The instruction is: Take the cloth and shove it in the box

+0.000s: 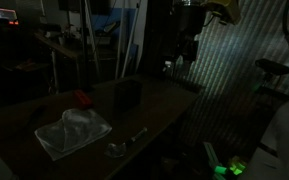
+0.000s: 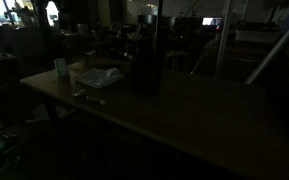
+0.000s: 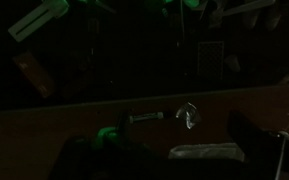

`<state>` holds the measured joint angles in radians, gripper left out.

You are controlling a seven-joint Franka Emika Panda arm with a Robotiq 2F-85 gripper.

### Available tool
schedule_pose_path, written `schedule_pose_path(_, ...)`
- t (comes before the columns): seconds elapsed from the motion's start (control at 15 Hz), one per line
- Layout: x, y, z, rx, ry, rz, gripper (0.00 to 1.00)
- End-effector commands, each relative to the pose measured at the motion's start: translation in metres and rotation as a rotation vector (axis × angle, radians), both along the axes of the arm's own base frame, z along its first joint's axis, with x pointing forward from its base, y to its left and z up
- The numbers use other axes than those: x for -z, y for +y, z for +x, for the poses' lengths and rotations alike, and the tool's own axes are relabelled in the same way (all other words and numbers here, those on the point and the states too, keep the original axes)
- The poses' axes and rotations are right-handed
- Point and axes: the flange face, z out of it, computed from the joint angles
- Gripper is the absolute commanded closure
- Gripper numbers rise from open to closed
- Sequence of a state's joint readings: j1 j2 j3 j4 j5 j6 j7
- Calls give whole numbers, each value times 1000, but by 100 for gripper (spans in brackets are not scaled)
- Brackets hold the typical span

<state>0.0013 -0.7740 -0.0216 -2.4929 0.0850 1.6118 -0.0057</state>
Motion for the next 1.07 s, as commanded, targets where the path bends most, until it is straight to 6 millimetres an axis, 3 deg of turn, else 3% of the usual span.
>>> schedule_pose_path(0.0, -11, 36, 21, -144, -100, -48, 0)
schedule_pose_path(0.2, -14, 65, 44, -246, -200, -72, 0)
schedule_pose_path(0.6, -9, 127, 115, -446, -369, -111, 0)
schedule_pose_path(0.8, 7, 153, 154, -526, -401, -112, 0)
schedule_pose_path(1.0, 36, 173, 194, -585, -395, -107, 0)
